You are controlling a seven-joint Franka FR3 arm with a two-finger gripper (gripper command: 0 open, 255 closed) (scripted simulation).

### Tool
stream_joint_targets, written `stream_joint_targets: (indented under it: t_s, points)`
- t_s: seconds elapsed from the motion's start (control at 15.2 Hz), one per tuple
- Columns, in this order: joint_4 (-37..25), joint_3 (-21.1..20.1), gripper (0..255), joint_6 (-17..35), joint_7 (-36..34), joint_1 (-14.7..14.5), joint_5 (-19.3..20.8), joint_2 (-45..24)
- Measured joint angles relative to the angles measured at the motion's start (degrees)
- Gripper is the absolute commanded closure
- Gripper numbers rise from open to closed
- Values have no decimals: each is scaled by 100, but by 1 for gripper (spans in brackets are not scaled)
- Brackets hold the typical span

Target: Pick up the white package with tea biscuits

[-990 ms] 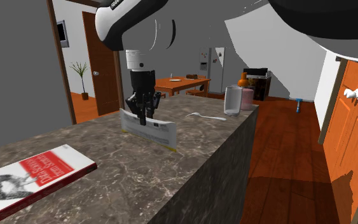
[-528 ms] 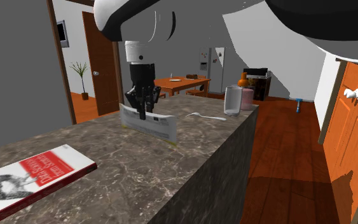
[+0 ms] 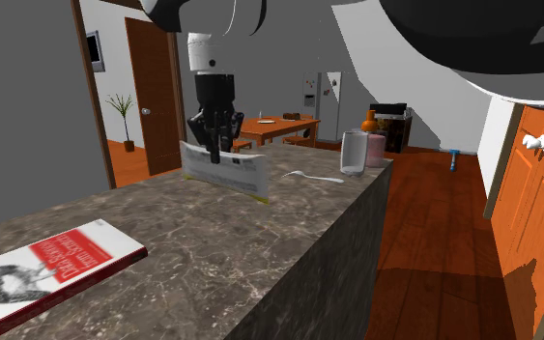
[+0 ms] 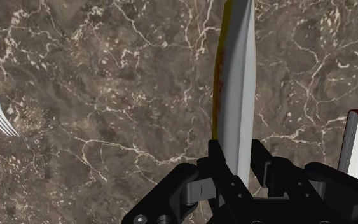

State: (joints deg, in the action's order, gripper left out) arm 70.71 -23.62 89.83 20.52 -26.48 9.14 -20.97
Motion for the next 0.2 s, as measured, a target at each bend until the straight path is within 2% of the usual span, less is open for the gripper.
stream_joint_targets:
  t_s: [0.2]
  points:
    - [-337,-2,255,-261,2,-51,30,-77]
